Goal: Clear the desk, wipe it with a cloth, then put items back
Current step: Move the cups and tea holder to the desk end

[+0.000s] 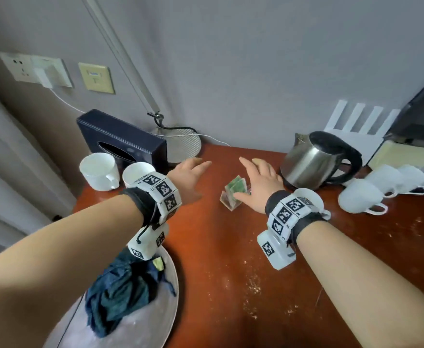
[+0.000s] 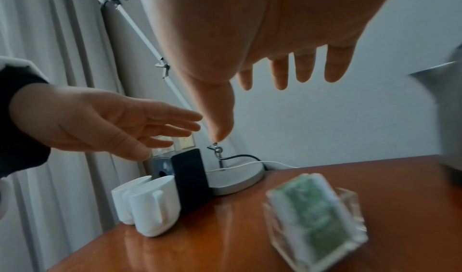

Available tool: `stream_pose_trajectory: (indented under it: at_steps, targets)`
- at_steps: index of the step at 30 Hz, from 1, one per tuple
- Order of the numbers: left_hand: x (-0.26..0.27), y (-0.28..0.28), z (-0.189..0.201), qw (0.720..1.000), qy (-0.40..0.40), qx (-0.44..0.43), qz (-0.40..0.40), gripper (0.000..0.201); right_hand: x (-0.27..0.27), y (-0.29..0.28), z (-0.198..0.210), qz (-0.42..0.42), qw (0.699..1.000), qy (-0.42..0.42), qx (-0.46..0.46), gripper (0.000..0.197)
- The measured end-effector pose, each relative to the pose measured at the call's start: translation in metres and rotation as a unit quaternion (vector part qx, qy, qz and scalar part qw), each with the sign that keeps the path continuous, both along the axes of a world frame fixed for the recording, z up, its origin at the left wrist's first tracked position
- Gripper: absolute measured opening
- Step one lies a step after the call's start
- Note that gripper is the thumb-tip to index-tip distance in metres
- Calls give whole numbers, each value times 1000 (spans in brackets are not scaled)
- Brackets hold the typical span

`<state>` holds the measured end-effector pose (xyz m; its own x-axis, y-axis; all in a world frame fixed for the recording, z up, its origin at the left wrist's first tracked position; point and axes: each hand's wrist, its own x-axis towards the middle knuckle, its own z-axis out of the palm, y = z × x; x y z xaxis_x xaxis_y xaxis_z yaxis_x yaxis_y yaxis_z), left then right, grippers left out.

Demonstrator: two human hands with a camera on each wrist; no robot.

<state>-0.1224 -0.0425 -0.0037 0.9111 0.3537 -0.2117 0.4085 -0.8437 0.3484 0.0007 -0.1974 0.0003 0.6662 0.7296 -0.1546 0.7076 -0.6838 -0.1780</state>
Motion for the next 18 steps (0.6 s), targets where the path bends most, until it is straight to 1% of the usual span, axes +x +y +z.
stream_pose_trajectory:
  at_steps: [4, 9, 13, 15, 18]
  targets:
    - [46, -55, -14, 1000, 7, -9, -17, 81, 50, -67, -14, -41, 999, 9, -33, 82]
    - [107, -111, -28, 998, 54, -26, -36, 85, 118, -141, -23, -109, 993, 30, -42, 79]
    - [155, -156, -30, 996, 60, -28, -52, 89, 172, -182, -26, -188, 981, 23, -42, 76]
    - [176, -172, -34, 995, 70, -31, -56, 92, 197, -197, -32, -223, 974, 23, -36, 79]
    - [199, -187, -43, 992, 106, -14, -63, 101, 229, -211, -42, -265, 963, 43, -33, 87]
